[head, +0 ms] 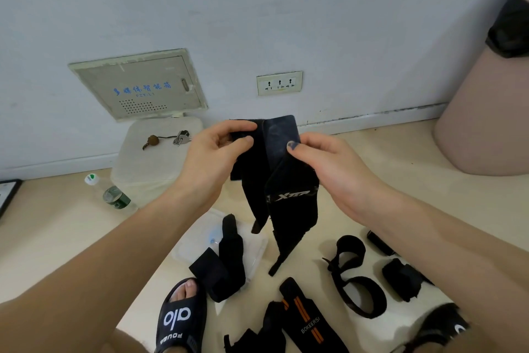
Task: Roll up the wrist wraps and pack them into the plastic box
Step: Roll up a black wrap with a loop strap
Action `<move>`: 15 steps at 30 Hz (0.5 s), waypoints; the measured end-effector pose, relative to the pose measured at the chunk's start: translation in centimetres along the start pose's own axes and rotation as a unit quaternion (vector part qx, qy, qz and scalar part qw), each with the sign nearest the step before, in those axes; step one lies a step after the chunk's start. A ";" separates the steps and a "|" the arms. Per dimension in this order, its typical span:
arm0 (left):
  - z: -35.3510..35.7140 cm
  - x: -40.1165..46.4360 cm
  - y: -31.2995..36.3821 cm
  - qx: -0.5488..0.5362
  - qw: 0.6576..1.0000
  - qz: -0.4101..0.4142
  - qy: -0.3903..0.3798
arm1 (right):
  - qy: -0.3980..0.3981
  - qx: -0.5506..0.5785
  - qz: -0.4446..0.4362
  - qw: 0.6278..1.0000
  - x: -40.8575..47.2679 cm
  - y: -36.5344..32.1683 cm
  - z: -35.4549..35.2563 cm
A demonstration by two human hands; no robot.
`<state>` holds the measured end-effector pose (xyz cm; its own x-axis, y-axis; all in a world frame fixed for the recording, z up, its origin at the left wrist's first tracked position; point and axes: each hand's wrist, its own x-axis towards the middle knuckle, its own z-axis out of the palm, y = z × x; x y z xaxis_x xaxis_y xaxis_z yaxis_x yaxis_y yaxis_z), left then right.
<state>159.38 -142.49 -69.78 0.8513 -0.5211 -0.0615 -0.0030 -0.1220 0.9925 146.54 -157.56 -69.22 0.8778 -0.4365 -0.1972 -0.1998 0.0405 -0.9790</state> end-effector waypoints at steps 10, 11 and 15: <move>0.6 -0.6 0.0 -0.056 0.998 0.007 -0.010 | -0.019 0.026 0.020 0.999 -0.3 0.4 0.8; 0.7 -0.7 0.2 -0.061 0.998 0.007 -0.011 | -0.015 0.026 0.021 0.999 -0.3 0.5 0.9; 1.1 -1.1 0.6 -0.091 0.995 0.002 -0.025 | 0.007 0.022 0.023 0.999 -0.2 1.0 1.4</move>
<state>157.83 -142.88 -69.26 0.8239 -0.5639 -0.0571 0.0923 0.0339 0.9952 146.76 -156.19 -70.26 0.8620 -0.4454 -0.2422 -0.2210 0.1000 -0.9701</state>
